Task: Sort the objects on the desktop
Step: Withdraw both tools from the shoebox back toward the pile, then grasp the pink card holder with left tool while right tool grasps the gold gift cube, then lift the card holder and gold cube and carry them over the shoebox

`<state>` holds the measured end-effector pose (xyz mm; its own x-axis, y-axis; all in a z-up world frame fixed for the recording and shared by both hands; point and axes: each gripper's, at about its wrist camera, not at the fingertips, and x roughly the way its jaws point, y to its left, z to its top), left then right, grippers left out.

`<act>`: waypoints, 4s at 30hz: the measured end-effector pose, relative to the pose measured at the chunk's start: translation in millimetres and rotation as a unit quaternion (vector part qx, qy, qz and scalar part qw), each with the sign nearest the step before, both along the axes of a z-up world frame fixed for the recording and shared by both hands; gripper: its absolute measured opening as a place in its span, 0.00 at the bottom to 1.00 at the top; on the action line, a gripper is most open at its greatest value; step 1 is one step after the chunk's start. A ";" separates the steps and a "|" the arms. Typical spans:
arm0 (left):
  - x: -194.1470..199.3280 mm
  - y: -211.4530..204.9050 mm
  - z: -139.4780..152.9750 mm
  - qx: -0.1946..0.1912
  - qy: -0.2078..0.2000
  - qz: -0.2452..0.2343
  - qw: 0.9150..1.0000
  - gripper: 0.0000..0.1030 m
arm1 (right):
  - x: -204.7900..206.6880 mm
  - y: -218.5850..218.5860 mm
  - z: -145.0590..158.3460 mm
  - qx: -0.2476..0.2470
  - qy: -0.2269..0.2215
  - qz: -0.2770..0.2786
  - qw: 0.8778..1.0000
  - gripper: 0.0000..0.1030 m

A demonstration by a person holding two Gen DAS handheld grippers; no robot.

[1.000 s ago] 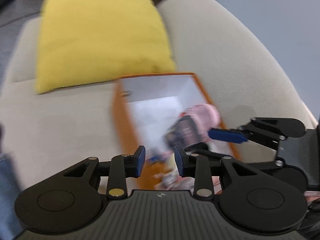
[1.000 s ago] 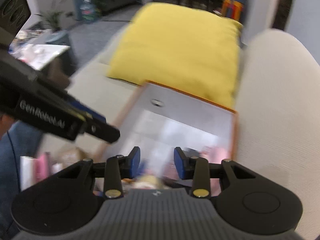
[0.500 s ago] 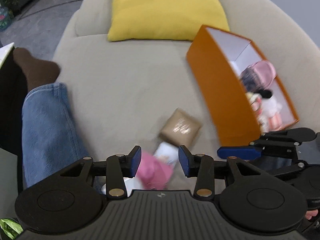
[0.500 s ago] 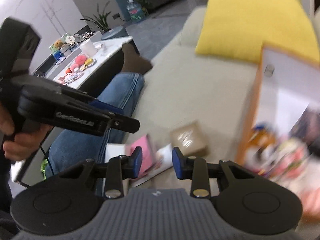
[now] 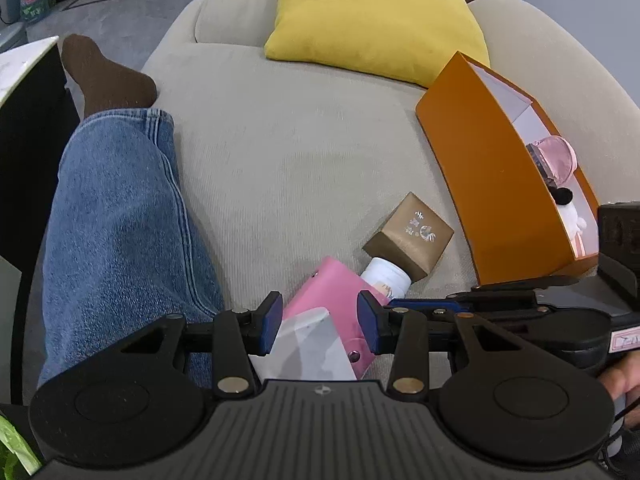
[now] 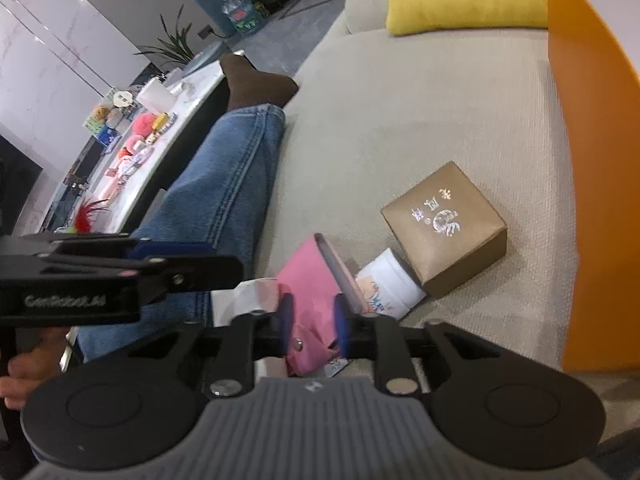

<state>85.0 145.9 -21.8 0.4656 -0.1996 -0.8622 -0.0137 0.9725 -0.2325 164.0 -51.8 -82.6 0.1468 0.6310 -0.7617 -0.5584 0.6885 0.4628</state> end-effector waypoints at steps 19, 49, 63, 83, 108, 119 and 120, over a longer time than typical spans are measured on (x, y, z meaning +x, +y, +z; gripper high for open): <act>3.3 -1.2 -5.2 -0.005 0.009 0.007 1.000 0.46 | 5.5 -1.5 -10.9 -0.023 -0.011 -0.002 1.000 0.13; 30.2 29.2 15.4 -0.077 0.020 0.118 0.990 0.54 | -19.8 24.4 48.0 0.045 -0.121 0.048 0.990 0.04; 31.6 22.3 1.8 -0.065 0.056 0.101 0.991 0.38 | -28.1 13.8 44.7 0.000 -0.119 0.072 0.990 0.11; 29.9 4.7 2.9 -0.001 -0.035 0.033 0.999 0.18 | 23.8 24.4 23.2 -0.216 -0.168 0.093 0.957 0.49; 28.8 20.1 -5.2 -0.031 -0.012 0.047 0.998 0.20 | 64.9 42.9 20.4 -0.265 -0.120 0.120 0.949 0.66; 26.5 12.7 13.6 -0.029 -0.030 0.052 0.998 0.17 | 55.5 24.1 42.2 -0.217 -0.130 0.098 0.963 0.59; 25.5 10.7 21.4 -0.033 -0.038 0.049 0.998 0.17 | 53.4 20.0 50.4 -0.207 -0.133 0.094 0.965 0.59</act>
<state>110.5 156.6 -0.4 0.5493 -0.2055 -0.8100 -0.0876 0.9498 -0.3004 217.4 -31.8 -32.2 0.2852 0.3152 -0.9052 -0.7521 0.6591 -0.0074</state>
